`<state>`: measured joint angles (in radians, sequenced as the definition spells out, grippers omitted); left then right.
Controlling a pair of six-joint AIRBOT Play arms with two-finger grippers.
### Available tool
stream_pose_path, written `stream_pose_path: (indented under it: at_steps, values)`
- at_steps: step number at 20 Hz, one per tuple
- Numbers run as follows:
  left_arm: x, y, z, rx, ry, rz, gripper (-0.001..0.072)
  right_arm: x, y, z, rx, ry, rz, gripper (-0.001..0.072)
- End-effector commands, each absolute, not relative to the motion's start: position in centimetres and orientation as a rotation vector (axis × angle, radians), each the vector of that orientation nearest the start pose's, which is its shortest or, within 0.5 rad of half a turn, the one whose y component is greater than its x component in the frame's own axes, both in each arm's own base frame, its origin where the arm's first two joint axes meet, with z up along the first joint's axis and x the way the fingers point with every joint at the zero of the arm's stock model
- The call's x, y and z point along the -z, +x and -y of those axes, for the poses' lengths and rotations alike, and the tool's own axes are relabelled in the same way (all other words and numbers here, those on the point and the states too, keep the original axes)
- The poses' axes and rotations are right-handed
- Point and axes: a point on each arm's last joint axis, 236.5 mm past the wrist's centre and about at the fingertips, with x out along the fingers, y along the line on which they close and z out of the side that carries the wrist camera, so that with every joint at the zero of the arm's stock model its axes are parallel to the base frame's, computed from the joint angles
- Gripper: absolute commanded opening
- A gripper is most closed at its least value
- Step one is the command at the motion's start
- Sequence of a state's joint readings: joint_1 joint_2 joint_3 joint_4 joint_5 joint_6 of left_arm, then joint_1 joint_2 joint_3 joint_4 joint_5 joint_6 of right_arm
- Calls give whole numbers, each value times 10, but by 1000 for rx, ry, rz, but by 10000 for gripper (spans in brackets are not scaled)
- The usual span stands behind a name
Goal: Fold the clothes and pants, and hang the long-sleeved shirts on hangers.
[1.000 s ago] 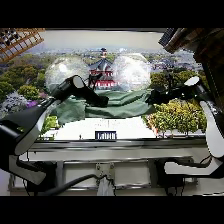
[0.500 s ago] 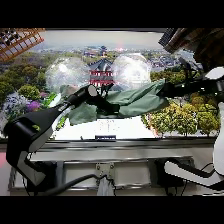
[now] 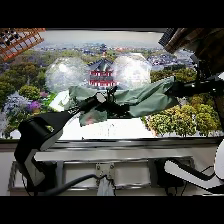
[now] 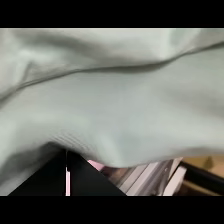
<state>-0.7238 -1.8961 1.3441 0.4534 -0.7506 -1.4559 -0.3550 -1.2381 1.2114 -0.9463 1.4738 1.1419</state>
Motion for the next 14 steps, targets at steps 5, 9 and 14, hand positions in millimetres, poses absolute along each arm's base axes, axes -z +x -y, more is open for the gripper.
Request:
stream_pose_path:
  at_steps: [5, 9, 14]
  values:
    - [102, 312, 466, 722, -661, -1459, 6, -77, 354, 8, -373, 298, -1219, 20]
    - [103, 312, 466, 721, -653, -1456, 6, -96, 364, 15, -353, 301, -1166, 20]
    - [103, 319, 465, 705, -659, -1430, 6, -99, 362, 8, -380, 318, -1167, 20]
